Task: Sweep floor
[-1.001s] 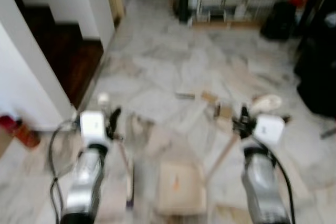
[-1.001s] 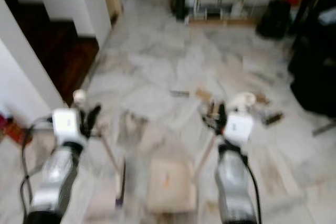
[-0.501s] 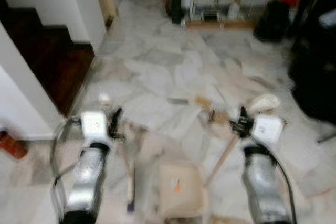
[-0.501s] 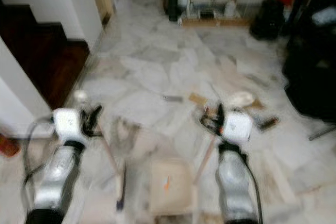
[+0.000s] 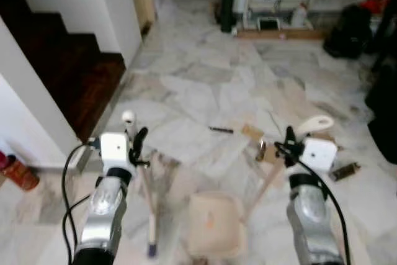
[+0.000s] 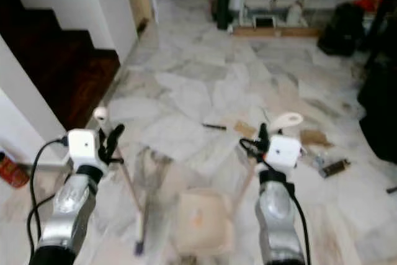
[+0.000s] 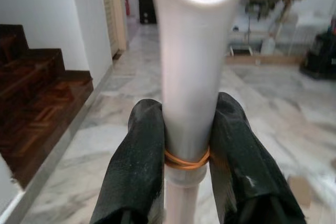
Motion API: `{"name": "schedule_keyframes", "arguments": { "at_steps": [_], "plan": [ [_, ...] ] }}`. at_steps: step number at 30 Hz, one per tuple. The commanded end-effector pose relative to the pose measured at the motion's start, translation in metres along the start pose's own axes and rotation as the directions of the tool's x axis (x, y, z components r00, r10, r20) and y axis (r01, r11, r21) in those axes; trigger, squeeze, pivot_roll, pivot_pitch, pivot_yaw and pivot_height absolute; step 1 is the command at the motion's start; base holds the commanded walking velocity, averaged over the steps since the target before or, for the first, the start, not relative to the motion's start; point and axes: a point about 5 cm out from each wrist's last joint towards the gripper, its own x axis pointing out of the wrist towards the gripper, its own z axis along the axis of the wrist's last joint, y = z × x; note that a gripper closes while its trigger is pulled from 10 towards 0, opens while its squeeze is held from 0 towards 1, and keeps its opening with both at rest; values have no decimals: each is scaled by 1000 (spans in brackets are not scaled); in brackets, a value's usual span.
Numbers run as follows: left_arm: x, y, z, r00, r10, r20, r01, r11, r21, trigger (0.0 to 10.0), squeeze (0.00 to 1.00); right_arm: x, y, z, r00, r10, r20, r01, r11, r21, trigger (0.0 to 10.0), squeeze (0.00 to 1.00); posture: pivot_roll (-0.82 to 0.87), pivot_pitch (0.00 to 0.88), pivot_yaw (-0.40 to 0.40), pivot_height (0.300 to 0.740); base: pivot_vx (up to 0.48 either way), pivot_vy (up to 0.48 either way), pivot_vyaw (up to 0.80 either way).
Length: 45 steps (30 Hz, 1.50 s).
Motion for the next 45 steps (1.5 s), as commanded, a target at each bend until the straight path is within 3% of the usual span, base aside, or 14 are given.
{"name": "schedule_keyframes", "arguments": {
  "at_steps": [1, 45],
  "plan": [
    [3, 4, 8, 999, 0, 36, -1, 1000, 18, 10000, 0, 4, 10, 12, 998, 18, 52, -20, 999, 33, 10000, 0, 25, 0, -3, 740, 311, 0, 0],
    [4, 3, 9, 999, -10, 39, 9, 1000, 20, 10000, 0, 6, 15, 12, 998, 37, 54, -39, 998, 53, 10000, 0, 33, 0, -5, 740, 309, 0, 0]
  ]
}}
